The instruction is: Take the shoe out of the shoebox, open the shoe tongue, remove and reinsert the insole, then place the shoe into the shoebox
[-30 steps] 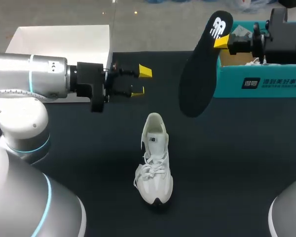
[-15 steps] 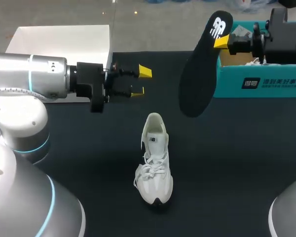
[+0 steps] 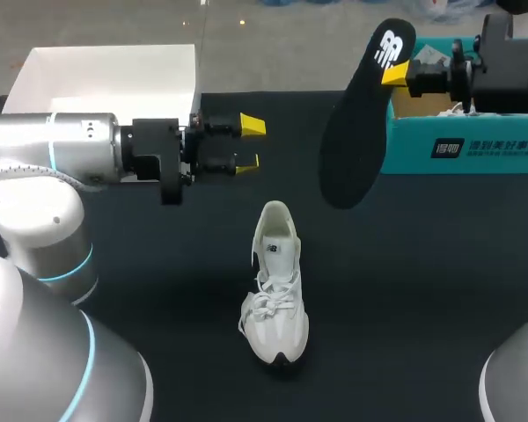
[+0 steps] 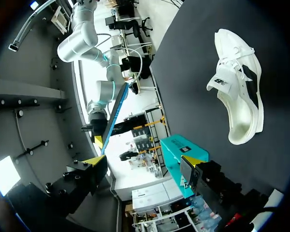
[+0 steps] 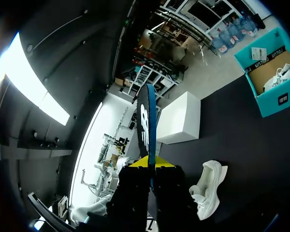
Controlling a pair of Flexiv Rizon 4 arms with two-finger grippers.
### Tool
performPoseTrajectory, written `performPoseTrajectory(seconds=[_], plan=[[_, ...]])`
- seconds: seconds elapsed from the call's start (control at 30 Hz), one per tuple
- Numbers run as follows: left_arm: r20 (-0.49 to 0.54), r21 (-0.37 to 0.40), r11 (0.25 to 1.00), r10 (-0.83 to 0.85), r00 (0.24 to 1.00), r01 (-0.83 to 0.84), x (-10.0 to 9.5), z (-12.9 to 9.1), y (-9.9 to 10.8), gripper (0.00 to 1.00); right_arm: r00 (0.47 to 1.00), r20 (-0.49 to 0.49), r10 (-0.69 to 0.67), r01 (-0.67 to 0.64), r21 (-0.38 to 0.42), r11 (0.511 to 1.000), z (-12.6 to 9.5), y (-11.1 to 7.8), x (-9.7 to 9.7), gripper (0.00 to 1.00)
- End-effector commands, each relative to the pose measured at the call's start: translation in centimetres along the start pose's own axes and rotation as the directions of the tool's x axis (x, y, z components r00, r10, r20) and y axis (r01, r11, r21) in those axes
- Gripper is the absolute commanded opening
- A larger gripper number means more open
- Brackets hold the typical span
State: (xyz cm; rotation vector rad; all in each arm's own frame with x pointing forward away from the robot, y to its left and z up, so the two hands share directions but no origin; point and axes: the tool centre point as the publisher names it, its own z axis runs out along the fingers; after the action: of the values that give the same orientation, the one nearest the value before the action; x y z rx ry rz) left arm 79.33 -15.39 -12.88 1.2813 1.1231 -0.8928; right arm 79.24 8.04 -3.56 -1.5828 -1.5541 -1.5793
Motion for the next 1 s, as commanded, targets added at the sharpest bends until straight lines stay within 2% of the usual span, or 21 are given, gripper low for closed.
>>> performPoseTrajectory(seconds=[0.03, 0.17, 0.43, 0.63, 1.0], plan=[[0.090, -0.018, 1.000, 0.003, 0.996, -0.002, 0.2, -0.5, -0.5, 1.00, 0.998, -0.014, 0.062, -0.062, 0.013, 0.998, 0.8, -0.1, 0.0, 0.00], [0.105, 0.005, 1.000, -0.004, 0.995, 0.003, -0.3, -0.4, -0.3, 1.00, 0.986, -0.003, 0.165, -0.165, 0.061, 0.984, 1.9, -0.8, -0.5, 0.00], [0.119, 0.081, 0.995, -0.061, 0.991, 0.051, -1.4, -0.4, -0.6, 1.00, 0.965, 0.018, 0.261, -0.259, 0.197, 0.946, 4.1, -2.2, -0.3, 0.00], [0.141, 0.082, 0.996, -0.057, 0.988, 0.045, -2.0, 0.2, -0.8, 1.00, 0.941, 0.006, 0.337, -0.331, 0.213, 0.919, 5.7, -2.9, -0.6, 0.00], [0.195, 0.059, 0.998, -0.043, 0.980, 0.032, -3.3, 1.6, -0.4, 1.00, 0.927, 0.010, 0.374, -0.369, 0.194, 0.909, 8.5, -4.4, -1.5, 0.00]])
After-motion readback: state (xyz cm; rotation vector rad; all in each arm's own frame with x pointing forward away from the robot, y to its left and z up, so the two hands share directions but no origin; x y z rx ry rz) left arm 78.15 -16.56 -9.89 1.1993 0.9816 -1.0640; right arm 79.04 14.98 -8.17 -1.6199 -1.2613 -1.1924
